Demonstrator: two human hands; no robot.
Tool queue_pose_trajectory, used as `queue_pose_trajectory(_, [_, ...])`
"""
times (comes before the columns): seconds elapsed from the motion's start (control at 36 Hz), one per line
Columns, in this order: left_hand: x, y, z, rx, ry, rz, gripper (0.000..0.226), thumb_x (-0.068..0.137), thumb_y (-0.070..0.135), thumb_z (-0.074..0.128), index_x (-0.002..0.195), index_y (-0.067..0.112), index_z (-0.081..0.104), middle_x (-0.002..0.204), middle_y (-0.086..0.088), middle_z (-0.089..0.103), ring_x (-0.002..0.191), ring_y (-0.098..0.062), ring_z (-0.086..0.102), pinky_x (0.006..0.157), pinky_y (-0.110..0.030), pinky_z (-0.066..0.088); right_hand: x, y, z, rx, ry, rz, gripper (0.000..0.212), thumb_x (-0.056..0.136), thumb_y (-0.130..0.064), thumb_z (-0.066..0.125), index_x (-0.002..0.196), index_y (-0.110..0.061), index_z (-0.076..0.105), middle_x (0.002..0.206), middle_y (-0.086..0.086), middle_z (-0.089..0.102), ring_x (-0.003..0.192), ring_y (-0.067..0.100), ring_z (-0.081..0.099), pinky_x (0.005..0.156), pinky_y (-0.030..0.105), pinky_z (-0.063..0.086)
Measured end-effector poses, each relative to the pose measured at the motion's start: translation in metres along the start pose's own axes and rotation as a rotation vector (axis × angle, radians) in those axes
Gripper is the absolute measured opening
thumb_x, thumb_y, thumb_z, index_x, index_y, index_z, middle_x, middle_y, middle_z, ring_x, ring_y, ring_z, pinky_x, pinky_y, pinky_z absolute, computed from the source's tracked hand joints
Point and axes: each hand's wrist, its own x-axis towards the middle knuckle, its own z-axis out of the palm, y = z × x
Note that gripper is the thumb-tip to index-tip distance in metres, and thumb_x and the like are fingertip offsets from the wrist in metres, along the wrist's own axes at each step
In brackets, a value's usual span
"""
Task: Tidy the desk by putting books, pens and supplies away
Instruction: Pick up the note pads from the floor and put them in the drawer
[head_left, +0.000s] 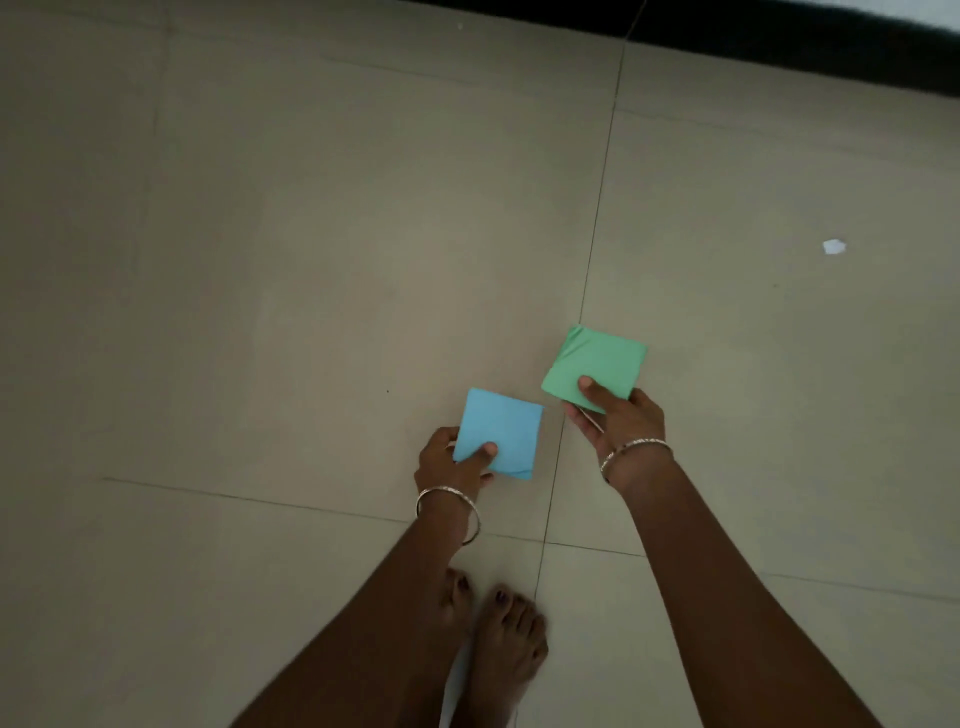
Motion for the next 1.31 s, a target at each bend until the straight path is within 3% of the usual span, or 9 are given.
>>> queue_pose_trajectory(0.11, [-0.049, 0.036, -0.026, -0.168, -0.045, -0.078, 0.018, 0.087, -0.001, 0.064, 0.101, 0.004, 0.053, 0.098, -0.017, 0.059, 0.084, -0.033, 0.062, 0.053, -0.029, 0.059, -0.061, -0.013, -0.008, 0.034, 0.016, -0.016, 0.019, 0.084, 0.008, 0.065, 0.097, -0.005, 0.06, 0.098, 0.012, 0.067, 0.083, 0.026, 0.067, 0.069, 0.034, 0.061])
queue_pose_trajectory(0.28, [-0.141, 0.088, -0.064, -0.345, -0.028, -0.1, 0.02, 0.088, -0.001, 0.063, 0.106, 0.001, 0.054, 0.096, -0.016, 0.06, 0.081, -0.029, 0.064, 0.054, -0.032, 0.06, -0.166, -0.03, -0.009, 0.047, 0.006, 0.005, 0.016, 0.086, 0.007, 0.062, 0.093, -0.007, 0.063, 0.094, 0.012, 0.067, 0.085, 0.026, 0.065, 0.067, 0.034, 0.061])
queue_pose_trajectory(0.44, [-0.251, 0.138, -0.107, -0.366, 0.018, -0.094, 0.018, 0.087, -0.002, 0.063, 0.102, 0.001, 0.054, 0.1, -0.02, 0.059, 0.088, -0.038, 0.062, 0.051, -0.031, 0.059, -0.294, -0.067, 0.008, 0.041, -0.018, 0.038, 0.012, 0.09, 0.006, 0.057, 0.09, -0.005, 0.062, 0.092, 0.014, 0.064, 0.082, 0.026, 0.063, 0.059, 0.031, 0.061])
queue_pose_trajectory(0.64, [-0.391, 0.191, -0.172, -0.445, 0.079, -0.055, 0.017, 0.087, -0.002, 0.062, 0.103, -0.001, 0.055, 0.101, -0.022, 0.059, 0.084, -0.037, 0.063, 0.059, -0.036, 0.06, -0.453, -0.121, 0.031, -0.097, -0.107, 0.02, 0.014, 0.09, 0.008, 0.056, 0.086, -0.005, 0.06, 0.086, 0.013, 0.063, 0.078, 0.026, 0.062, 0.056, 0.032, 0.059])
queue_pose_trajectory(0.86, [-0.537, 0.24, -0.257, -0.663, 0.12, 0.031, 0.025, 0.089, -0.001, 0.06, 0.113, -0.001, 0.054, 0.102, -0.02, 0.059, 0.084, -0.036, 0.063, 0.048, -0.029, 0.058, -0.61, -0.159, 0.05, -0.354, -0.316, -0.07, 0.014, 0.087, 0.008, 0.059, 0.086, -0.005, 0.062, 0.087, 0.013, 0.064, 0.082, 0.027, 0.062, 0.061, 0.032, 0.059])
queue_pose_trajectory(0.97, [-0.585, 0.249, -0.301, -0.786, 0.153, 0.075, 0.031, 0.09, 0.0, 0.059, 0.12, 0.002, 0.052, 0.103, -0.018, 0.06, 0.089, -0.034, 0.063, 0.048, -0.029, 0.058, -0.67, -0.157, 0.068, -0.44, -0.393, -0.124, 0.014, 0.087, 0.008, 0.059, 0.086, -0.005, 0.062, 0.09, 0.014, 0.064, 0.077, 0.024, 0.063, 0.061, 0.031, 0.059])
queue_pose_trajectory(1.22, [-0.653, 0.232, -0.411, -1.051, 0.278, 0.193, 0.011, 0.089, 0.001, 0.06, 0.099, 0.006, 0.057, 0.1, -0.019, 0.064, 0.081, -0.031, 0.067, 0.057, -0.031, 0.06, -0.777, -0.099, 0.115, -0.674, -0.639, -0.207, 0.01, 0.086, 0.007, 0.061, 0.09, -0.002, 0.063, 0.092, 0.014, 0.067, 0.081, 0.025, 0.066, 0.074, 0.038, 0.059])
queue_pose_trajectory(1.31, [-0.666, 0.22, -0.454, -1.114, 0.327, 0.241, 0.022, 0.088, 0.0, 0.059, 0.11, 0.001, 0.056, 0.101, -0.019, 0.064, 0.079, -0.03, 0.067, 0.057, -0.029, 0.059, -0.807, -0.072, 0.136, -0.73, -0.707, -0.226, 0.01, 0.086, 0.007, 0.062, 0.092, 0.0, 0.063, 0.094, 0.015, 0.067, 0.084, 0.027, 0.066, 0.073, 0.037, 0.058])
